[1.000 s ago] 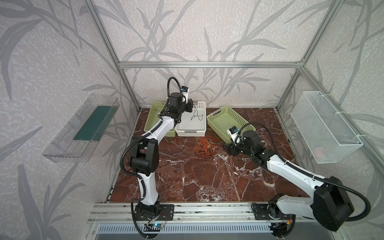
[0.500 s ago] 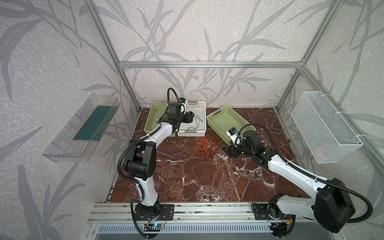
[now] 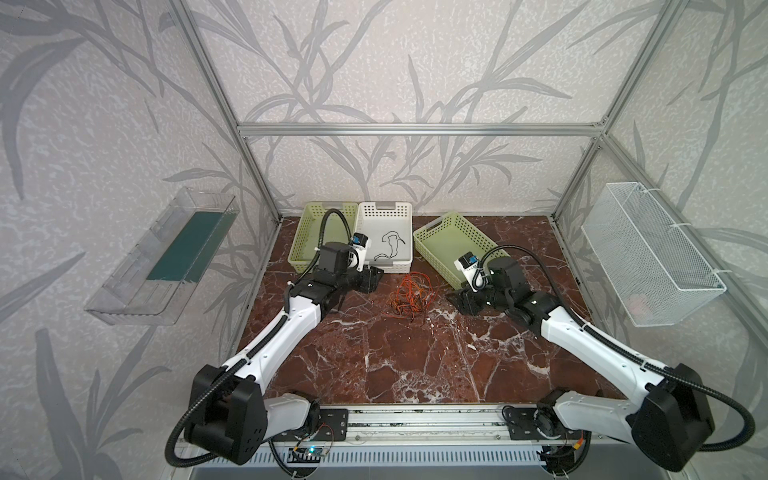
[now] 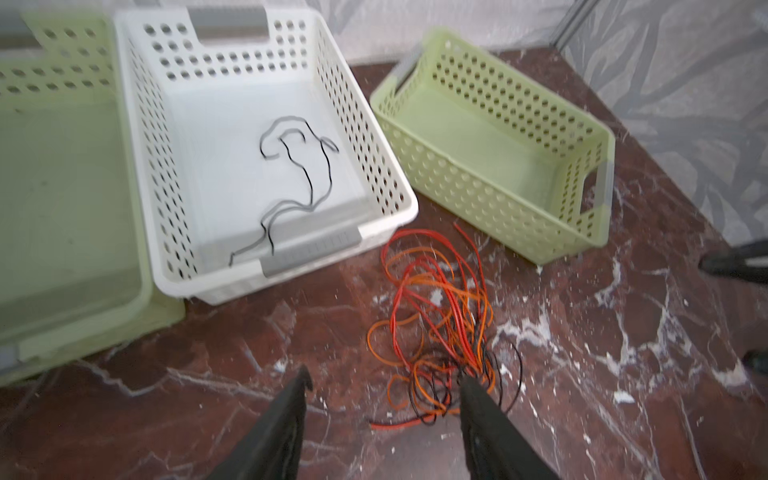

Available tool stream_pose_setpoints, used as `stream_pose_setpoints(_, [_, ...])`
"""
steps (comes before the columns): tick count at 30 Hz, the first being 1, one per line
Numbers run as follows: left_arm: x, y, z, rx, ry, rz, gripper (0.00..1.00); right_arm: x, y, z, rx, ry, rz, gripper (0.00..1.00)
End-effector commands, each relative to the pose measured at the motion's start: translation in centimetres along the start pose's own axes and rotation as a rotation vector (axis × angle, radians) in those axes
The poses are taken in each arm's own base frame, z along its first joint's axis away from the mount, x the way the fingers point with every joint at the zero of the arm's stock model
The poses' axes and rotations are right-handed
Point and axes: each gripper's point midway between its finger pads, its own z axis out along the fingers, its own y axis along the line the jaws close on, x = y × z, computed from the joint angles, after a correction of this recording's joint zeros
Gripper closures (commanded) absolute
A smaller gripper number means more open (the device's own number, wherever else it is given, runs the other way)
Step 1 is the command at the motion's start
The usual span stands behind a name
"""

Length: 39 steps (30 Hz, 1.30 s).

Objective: Untangle the cables
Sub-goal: 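Move both grippers down over the red and orange cable pile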

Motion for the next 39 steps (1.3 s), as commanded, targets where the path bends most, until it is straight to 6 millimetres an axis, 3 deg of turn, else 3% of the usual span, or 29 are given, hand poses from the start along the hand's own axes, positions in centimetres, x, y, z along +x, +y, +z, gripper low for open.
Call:
stream_pose_setpoints(1, [4.5,-1.0,0.3,0.006,0.134,0.064,0.41,-0.3,0.9,0.9,-0.052,0.024,-0.045,0.33])
stream_pose_setpoints(6, [7.5,-0.5,2.0,-0.017,0.189,0.076,0.46,-1.0,1.8,3.0,-0.107,0.077,-0.048,0.34])
stream_pose_setpoints(14, [7.8,0.0,4.5,-0.033,0.186,0.056,0.45,-0.8,3.4,6.4,-0.156,0.177,0.0,0.35])
stream_pose_setpoints(23, [7.0,-0.7,6.7,0.027,0.102,0.076,0.45,0.5,3.7,6.3,-0.167,0.2,-0.006,0.35])
stream_pose_setpoints(28, [7.5,0.1,8.0,-0.006,0.123,0.058,0.47,1.2,3.7,6.3,-0.167,0.214,-0.004,0.35])
stream_pose_setpoints(34, [7.4,0.8,9.1,-0.033,0.102,0.049,0.59,1.5,3.8,6.4,-0.173,0.227,0.018,0.35])
stream_pose_setpoints(39, [7.2,0.6,9.6,-0.017,0.104,0.055,0.86,1.4,3.6,6.1,-0.159,0.222,0.018,0.36])
